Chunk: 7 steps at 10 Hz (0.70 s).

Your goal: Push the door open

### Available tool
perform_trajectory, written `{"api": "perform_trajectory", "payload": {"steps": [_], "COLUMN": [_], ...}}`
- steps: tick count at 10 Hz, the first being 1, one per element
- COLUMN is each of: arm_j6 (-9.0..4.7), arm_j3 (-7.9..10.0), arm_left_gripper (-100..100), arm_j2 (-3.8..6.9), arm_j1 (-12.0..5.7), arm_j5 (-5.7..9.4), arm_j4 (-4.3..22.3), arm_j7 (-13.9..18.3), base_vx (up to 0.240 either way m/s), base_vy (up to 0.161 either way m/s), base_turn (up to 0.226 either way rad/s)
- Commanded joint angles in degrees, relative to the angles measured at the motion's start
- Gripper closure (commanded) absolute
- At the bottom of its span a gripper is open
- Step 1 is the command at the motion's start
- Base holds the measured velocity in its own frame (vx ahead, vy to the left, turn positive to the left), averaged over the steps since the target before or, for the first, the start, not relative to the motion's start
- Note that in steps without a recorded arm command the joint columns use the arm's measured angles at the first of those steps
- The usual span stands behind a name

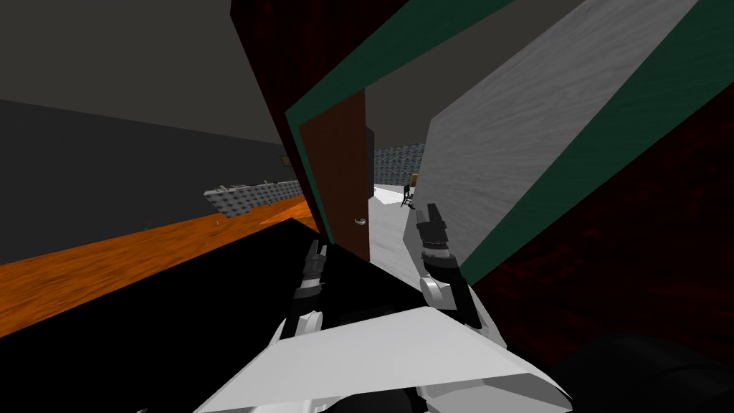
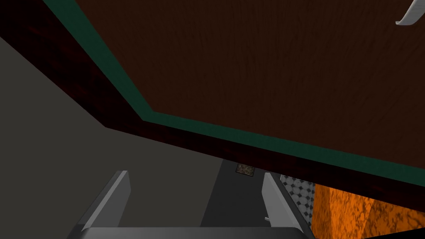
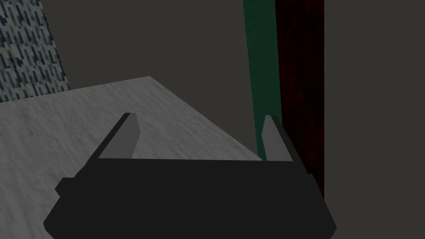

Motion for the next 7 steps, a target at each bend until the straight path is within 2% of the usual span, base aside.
{"api": "perform_trajectory", "payload": {"steps": [1, 7], "arm_j6": [-0.79, -2.94], "arm_j3": [-0.49, -3.20], "arm_left_gripper": [-100, -100], "arm_j2": [0.68, 1.85], "arm_j1": [-0.31, -1.88], "arm_j5": [0.11, -0.11], "arm_j4": [1.98, 9.41], "arm_j7": [0.31, 0.58], "base_vx": [0.089, 0.099], "base_vy": [0.026, 0.025], "base_turn": [-0.070, -0.071]}}
